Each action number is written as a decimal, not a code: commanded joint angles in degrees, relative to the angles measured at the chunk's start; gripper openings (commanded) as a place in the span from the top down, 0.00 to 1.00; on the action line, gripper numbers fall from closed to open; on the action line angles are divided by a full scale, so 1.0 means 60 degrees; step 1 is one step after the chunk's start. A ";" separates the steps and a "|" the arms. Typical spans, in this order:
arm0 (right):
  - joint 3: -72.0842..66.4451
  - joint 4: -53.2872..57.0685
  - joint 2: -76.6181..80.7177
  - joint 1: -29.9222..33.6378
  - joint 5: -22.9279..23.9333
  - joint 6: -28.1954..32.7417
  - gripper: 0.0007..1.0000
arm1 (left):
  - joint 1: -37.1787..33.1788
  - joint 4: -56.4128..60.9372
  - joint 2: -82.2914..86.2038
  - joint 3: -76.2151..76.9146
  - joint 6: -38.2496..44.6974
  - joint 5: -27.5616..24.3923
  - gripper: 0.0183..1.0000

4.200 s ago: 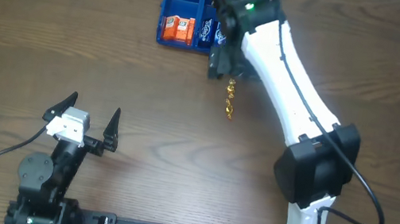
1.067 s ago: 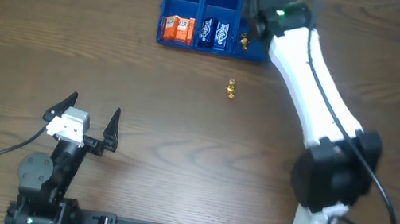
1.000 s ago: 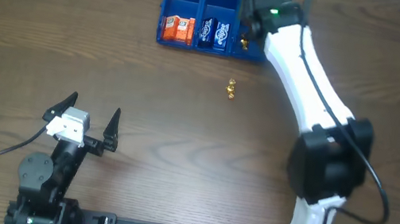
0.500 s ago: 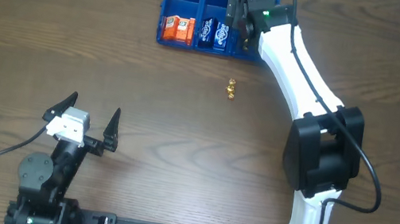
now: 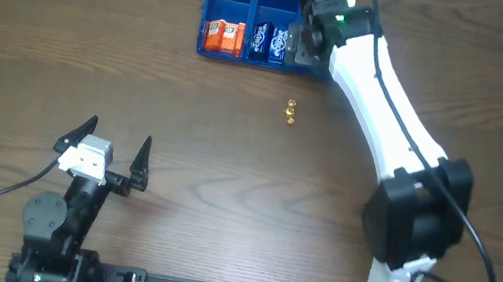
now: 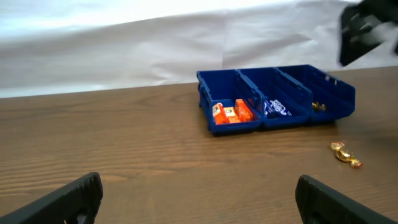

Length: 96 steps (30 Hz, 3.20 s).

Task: Sort Candies Into Trays

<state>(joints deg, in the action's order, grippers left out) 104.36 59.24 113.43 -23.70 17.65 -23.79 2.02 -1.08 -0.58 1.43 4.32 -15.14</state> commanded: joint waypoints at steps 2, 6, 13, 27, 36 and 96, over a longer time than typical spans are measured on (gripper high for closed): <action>-0.0492 0.0739 -0.0415 -0.0612 -0.1147 -0.0535 0.00 | -0.0036 -0.0306 0.0066 -0.0193 -0.0076 -0.0237 0.00; -0.1464 -0.0157 -0.0204 -0.0969 -0.1257 -0.0546 0.00 | -0.0036 -0.0310 0.0066 -0.0193 -0.0080 -0.0237 0.00; -0.2011 -0.0692 0.0696 -0.0965 -0.1315 -0.0823 0.00 | -0.0036 -0.0306 0.0066 -0.0193 -0.0080 -0.0237 0.00; -0.2029 -0.0914 0.1668 -0.0659 -0.1694 -0.1075 0.00 | -0.0036 -0.0306 0.0066 -0.0193 -0.0080 -0.0237 0.00; -0.2029 -0.1089 0.1800 -0.0652 -0.2393 -0.1271 0.00 | -0.0036 -0.0306 0.0066 -0.0193 -0.0080 -0.0237 0.00; -0.2182 -0.1504 0.1479 -0.0452 -0.1453 -0.1501 0.91 | -0.0036 -0.0306 0.0066 -0.0193 -0.0080 -0.0237 0.00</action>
<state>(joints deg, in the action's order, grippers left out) 90.17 49.63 123.74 -26.59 7.94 -32.69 2.02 -1.08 -0.58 1.43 4.32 -15.14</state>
